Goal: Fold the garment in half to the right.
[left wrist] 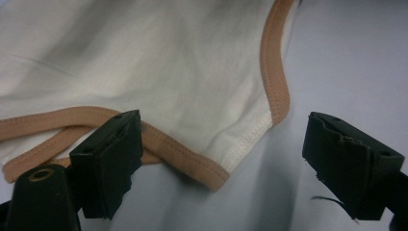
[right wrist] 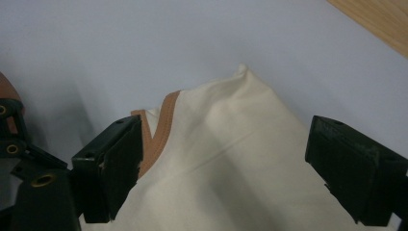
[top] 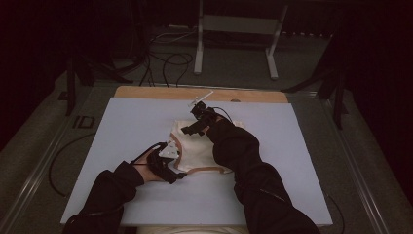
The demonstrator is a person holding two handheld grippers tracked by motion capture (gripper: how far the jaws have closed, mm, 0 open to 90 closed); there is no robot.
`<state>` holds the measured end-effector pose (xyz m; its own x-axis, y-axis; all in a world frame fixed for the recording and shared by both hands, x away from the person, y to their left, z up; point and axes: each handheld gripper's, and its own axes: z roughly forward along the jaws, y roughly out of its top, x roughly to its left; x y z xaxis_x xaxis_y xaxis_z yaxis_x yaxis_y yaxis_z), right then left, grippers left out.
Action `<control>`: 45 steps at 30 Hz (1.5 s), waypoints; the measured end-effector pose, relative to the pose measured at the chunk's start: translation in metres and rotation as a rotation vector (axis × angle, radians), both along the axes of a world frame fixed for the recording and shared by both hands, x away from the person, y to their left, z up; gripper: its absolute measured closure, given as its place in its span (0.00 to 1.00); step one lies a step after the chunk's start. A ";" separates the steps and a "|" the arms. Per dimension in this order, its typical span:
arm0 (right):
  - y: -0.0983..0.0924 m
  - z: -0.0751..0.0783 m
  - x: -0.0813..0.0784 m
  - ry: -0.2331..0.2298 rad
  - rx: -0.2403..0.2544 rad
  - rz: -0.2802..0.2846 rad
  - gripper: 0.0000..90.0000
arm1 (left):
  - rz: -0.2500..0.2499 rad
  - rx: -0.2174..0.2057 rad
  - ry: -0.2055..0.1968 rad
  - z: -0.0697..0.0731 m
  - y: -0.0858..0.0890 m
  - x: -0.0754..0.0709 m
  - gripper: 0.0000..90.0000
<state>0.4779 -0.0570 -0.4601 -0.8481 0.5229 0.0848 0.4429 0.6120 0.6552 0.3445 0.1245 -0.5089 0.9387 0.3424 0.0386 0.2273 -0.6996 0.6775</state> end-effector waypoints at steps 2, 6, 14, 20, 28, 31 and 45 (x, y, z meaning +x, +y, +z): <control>0.000 0.000 0.000 -0.002 -0.002 0.004 0.15 | -0.006 0.008 -0.013 0.001 -0.001 -0.001 0.16; 0.005 -0.003 0.000 -0.001 -0.008 0.011 0.15 | -0.030 0.032 -0.022 0.000 -0.003 -0.003 0.20; 0.014 -0.006 0.001 0.009 -0.016 0.016 0.15 | -0.040 0.056 -0.044 -0.004 -0.005 -0.002 0.29; 0.016 -0.009 0.003 0.014 -0.017 0.016 0.15 | -0.050 0.064 -0.040 -0.006 -0.010 0.001 0.32; 0.019 -0.014 0.004 0.020 -0.023 0.020 0.15 | -0.042 0.033 -0.052 -0.008 -0.011 0.005 0.69; 0.021 -0.015 0.004 0.019 -0.021 0.024 0.15 | -0.038 0.030 -0.049 -0.008 -0.011 0.008 0.87; 0.023 -0.015 0.016 0.004 0.015 -0.042 0.14 | -0.024 0.016 -0.035 -0.003 -0.012 0.008 0.96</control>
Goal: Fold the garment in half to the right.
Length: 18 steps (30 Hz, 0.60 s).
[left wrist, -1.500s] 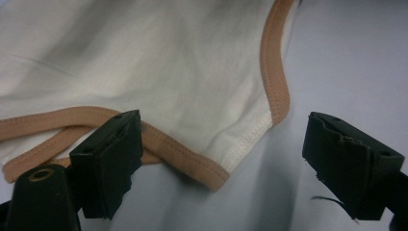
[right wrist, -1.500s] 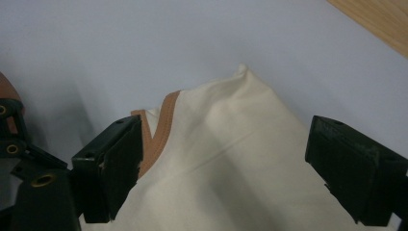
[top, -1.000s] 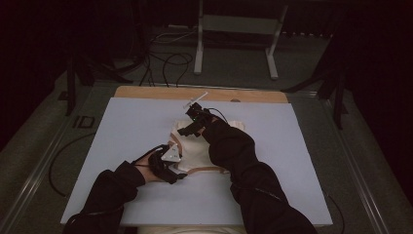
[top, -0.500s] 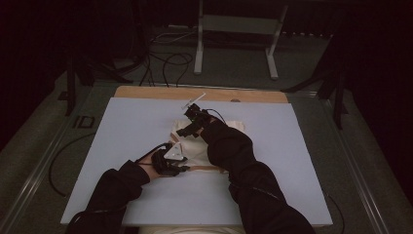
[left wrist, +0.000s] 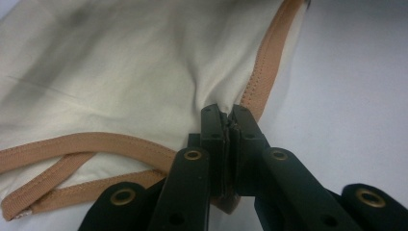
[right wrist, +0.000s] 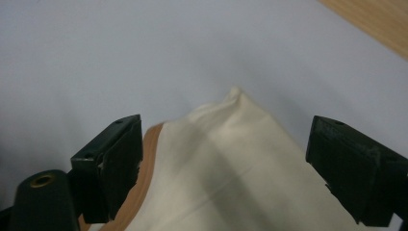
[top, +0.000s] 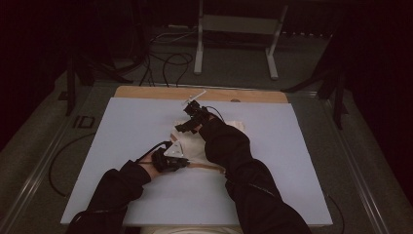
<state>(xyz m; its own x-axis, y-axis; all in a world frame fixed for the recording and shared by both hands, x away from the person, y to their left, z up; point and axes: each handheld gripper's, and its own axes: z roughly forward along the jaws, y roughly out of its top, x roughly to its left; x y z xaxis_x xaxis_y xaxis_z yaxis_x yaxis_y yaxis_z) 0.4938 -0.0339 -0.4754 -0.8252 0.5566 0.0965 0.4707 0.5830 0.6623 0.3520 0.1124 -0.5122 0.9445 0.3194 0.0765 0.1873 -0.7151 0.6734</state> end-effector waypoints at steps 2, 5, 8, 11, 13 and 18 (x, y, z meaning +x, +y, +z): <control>0.002 0.000 0.003 0.002 0.007 -0.009 0.15 | 0.005 -0.001 0.003 0.000 0.000 0.000 0.96; 0.008 -0.003 0.007 0.015 0.009 -0.026 0.15 | 0.007 -0.003 0.003 -0.001 0.000 0.000 0.96; 0.013 -0.008 0.012 0.015 -0.013 -0.022 0.23 | 0.001 0.002 0.006 -0.001 0.001 0.000 0.96; 0.018 -0.015 0.015 -0.008 -0.031 -0.022 0.32 | 0.005 0.001 0.007 -0.002 0.001 0.000 0.96; 0.022 -0.018 0.017 -0.015 -0.040 -0.022 0.36 | 0.006 -0.002 0.009 -0.001 0.001 0.000 0.96; 0.031 -0.024 0.020 -0.040 -0.060 -0.029 0.49 | 0.007 -0.004 0.006 -0.001 0.001 0.000 0.96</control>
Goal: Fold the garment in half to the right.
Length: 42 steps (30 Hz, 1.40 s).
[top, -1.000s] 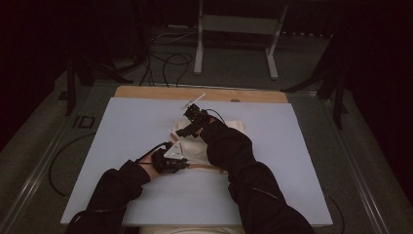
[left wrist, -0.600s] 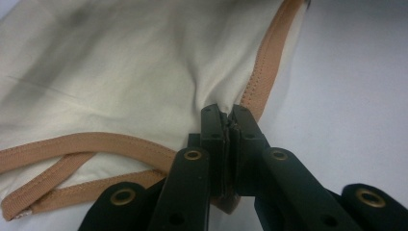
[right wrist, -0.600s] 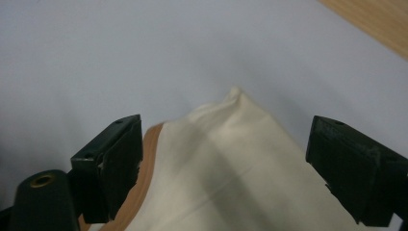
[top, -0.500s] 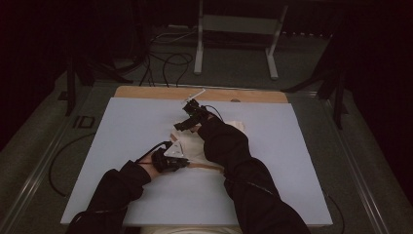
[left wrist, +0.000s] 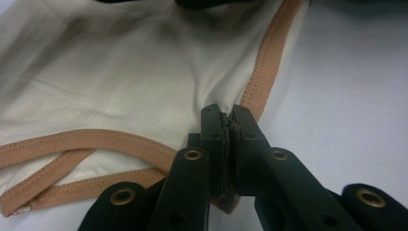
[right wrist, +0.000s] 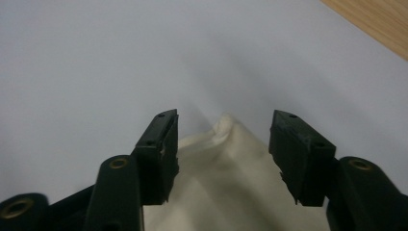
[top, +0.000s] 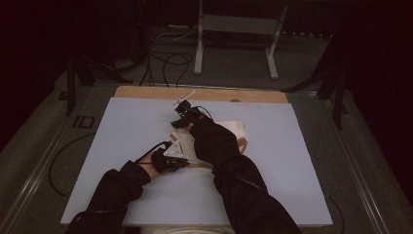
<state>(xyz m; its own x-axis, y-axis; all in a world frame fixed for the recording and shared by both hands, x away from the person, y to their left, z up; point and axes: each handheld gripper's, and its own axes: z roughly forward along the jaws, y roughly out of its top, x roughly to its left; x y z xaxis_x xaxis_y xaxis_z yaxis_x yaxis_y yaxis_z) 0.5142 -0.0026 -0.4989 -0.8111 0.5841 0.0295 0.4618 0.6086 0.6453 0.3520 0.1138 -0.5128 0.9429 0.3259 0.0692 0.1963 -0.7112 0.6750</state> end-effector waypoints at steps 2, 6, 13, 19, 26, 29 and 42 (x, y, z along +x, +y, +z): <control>0.002 -0.002 0.001 0.001 -0.012 -0.004 0.51 | 0.003 -0.002 0.000 0.000 0.000 0.000 0.96; 0.005 -0.008 0.004 -0.002 -0.031 -0.003 0.53 | 0.004 -0.005 -0.001 0.001 0.001 0.000 0.96; 0.010 -0.012 0.004 -0.013 -0.059 0.015 0.59 | 0.008 -0.005 0.005 -0.001 0.001 0.000 0.96; 0.013 -0.014 0.002 -0.023 -0.094 0.039 0.74 | 0.009 -0.004 0.006 0.000 0.001 0.000 0.96; 0.015 -0.011 0.002 -0.037 -0.135 0.046 0.96 | 0.009 -0.003 0.011 0.000 0.001 0.001 0.96; 0.014 -0.009 0.002 -0.039 -0.146 0.047 0.98 | 0.008 -0.005 0.012 0.000 0.001 0.001 0.96; 0.003 0.013 -0.003 -0.071 -0.105 0.043 0.99 | -0.005 -0.002 -0.008 0.006 0.001 -0.001 0.96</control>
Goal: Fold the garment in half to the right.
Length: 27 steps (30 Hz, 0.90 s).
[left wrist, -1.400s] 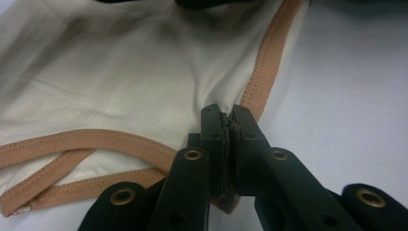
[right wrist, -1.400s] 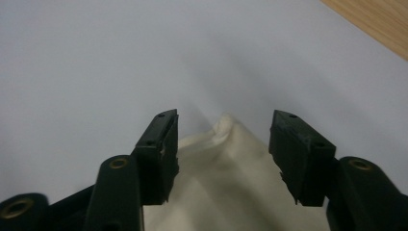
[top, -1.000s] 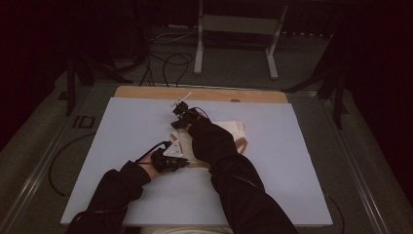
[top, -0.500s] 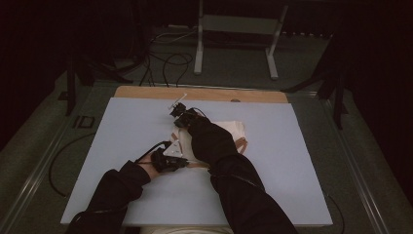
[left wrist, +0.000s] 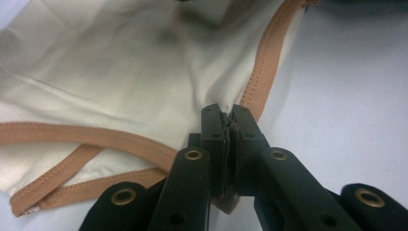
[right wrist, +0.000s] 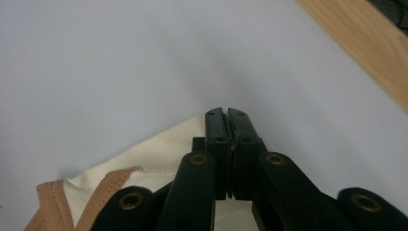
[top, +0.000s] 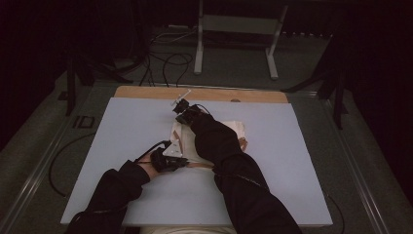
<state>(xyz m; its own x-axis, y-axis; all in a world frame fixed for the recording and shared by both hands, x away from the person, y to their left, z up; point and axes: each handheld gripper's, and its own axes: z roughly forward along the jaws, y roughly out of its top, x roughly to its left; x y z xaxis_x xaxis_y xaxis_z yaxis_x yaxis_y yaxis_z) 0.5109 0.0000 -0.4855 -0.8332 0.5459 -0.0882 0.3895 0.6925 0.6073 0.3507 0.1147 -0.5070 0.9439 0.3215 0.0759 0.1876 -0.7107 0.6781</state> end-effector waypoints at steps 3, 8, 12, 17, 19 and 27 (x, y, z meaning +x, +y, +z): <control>-0.004 0.006 -0.001 -0.005 0.010 -0.007 0.99 | 0.002 0.001 -0.001 0.002 -0.001 -0.001 0.96; -0.012 0.015 -0.003 -0.023 0.021 -0.011 0.99 | -0.008 0.008 -0.010 0.005 -0.002 -0.001 0.97; -0.017 0.022 -0.005 -0.034 0.030 -0.016 0.99 | -0.014 0.007 -0.027 0.008 -0.002 -0.002 0.97; -0.025 0.031 -0.008 -0.053 0.034 -0.015 0.99 | -0.026 0.001 -0.036 0.012 -0.005 -0.002 0.97; -0.027 0.033 -0.008 -0.056 0.033 -0.015 0.99 | -0.028 -0.002 -0.040 0.014 -0.007 -0.002 0.96; -0.042 0.044 -0.013 -0.069 0.051 -0.028 0.99 | -0.049 0.005 -0.053 0.023 -0.014 -0.003 0.96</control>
